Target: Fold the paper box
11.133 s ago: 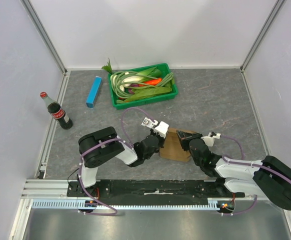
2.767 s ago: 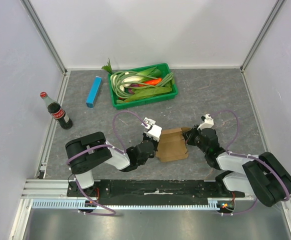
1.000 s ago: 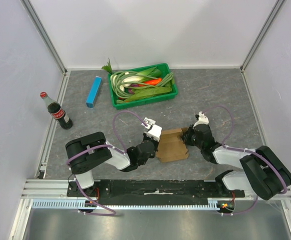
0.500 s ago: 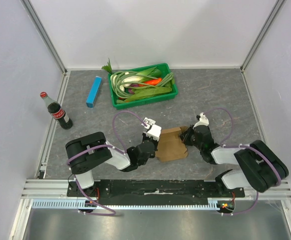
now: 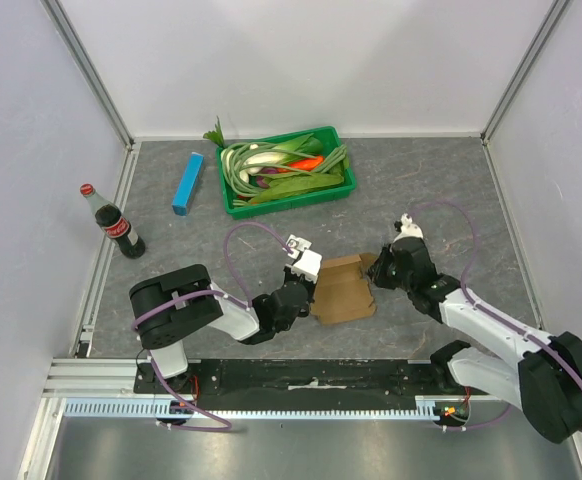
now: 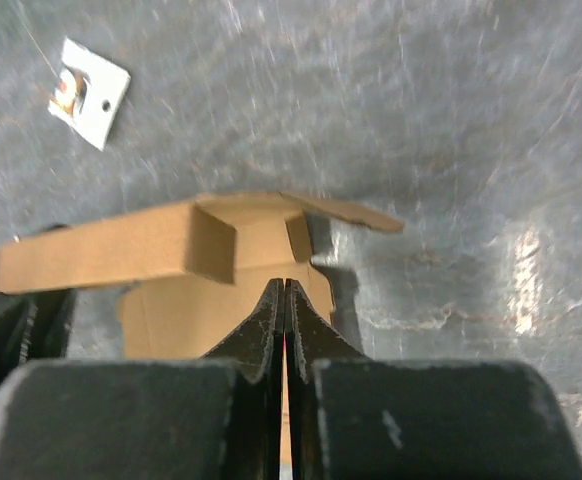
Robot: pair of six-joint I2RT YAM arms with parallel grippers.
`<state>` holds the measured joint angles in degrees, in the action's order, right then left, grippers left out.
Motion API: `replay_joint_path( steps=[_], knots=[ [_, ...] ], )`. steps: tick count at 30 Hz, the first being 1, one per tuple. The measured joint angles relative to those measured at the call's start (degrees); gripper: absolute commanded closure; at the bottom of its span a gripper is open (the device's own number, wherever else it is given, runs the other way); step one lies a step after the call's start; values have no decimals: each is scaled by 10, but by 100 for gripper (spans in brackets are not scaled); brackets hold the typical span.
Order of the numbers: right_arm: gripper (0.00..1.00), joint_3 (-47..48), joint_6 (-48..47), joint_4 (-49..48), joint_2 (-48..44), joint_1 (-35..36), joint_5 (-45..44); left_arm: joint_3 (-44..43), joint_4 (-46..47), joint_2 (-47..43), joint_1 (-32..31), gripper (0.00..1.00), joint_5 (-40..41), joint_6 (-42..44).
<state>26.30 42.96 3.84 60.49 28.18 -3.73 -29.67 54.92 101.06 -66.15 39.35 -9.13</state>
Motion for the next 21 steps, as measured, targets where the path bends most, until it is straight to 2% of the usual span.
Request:
replay_joint_path(
  steps=[5,13,17,20,21],
  knots=[
    [100,-55,15,-33,32,0,45,0,1,0,0,98,0,-3],
    [100,-56,38,-89,101,4,20,1,1,0,1,98,16,-4],
    [95,-32,37,-27,86,10,11,1,1,0,1,98,14,-4],
    [71,19,17,85,30,12,-19,1,1,0,0,98,11,-4],
    [56,47,4,118,20,12,-31,1,1,0,0,98,11,-4]
  ],
)
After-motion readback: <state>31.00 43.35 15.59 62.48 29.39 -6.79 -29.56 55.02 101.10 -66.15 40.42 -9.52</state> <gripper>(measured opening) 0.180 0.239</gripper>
